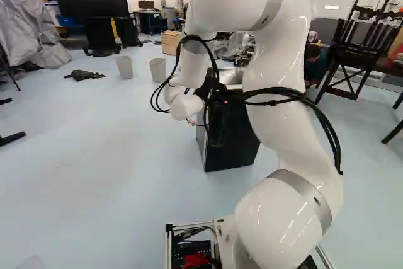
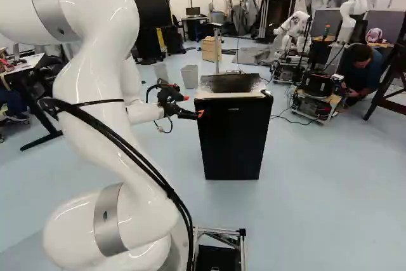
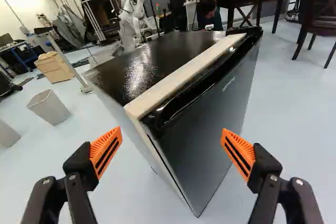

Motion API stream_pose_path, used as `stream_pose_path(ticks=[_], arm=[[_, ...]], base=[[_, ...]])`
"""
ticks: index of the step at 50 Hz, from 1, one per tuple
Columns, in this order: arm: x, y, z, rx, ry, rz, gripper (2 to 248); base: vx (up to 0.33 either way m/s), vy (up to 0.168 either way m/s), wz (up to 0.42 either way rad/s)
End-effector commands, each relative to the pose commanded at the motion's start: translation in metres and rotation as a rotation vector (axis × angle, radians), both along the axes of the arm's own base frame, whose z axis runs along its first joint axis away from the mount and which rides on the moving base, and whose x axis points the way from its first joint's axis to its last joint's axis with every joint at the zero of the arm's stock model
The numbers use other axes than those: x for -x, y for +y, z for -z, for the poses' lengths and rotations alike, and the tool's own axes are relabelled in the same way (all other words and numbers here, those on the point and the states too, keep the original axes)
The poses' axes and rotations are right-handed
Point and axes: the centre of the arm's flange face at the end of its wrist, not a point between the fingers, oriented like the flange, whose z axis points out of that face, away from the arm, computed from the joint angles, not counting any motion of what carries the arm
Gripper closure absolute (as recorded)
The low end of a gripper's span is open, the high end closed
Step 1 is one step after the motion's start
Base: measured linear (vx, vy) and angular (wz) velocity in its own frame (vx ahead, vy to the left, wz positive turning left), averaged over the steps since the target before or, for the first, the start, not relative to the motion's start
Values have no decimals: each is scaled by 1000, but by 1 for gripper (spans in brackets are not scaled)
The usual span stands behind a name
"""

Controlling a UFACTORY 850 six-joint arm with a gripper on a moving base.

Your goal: Grab a drink from the fridge

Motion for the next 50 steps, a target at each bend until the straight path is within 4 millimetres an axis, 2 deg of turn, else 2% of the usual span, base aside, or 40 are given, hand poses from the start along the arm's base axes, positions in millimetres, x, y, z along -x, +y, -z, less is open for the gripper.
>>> stream_pose_path(ticks=[50], arm=[[21, -27, 1, -13, 46, 33, 3]], base=[[0, 0, 0]])
